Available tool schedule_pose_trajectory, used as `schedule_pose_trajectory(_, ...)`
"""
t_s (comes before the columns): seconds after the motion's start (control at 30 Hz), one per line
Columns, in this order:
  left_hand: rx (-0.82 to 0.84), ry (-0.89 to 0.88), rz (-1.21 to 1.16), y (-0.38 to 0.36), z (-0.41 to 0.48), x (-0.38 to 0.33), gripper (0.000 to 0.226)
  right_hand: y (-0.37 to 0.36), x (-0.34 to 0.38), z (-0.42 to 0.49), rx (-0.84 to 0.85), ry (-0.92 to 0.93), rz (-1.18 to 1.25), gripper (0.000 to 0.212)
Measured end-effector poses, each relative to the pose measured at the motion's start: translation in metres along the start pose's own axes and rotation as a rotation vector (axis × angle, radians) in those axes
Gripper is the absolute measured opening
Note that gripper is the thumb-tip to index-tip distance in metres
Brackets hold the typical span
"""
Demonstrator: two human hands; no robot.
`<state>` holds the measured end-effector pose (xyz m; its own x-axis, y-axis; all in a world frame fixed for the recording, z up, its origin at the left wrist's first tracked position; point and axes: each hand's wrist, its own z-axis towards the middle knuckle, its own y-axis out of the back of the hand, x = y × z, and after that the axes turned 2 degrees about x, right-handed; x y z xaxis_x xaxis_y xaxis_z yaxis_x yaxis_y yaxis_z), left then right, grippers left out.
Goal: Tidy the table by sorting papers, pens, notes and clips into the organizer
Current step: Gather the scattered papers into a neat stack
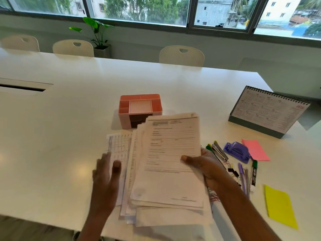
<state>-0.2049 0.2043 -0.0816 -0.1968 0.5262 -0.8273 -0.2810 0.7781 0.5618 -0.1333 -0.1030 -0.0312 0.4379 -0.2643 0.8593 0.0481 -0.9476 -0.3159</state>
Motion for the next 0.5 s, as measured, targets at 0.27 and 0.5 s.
schedule_pose_trajectory(0.27, 0.139, 0.06, 0.224, -0.009, -0.002, 0.021, 0.117, -0.02, -0.03, 0.02, -0.403, 0.167, -0.967, 0.04)
schedule_pose_trajectory(0.5, 0.169, 0.019, 0.269, -0.023, -0.008, 0.014, 0.114, -0.015, -0.029, 0.021, -0.43, 0.131, -1.237, 0.056)
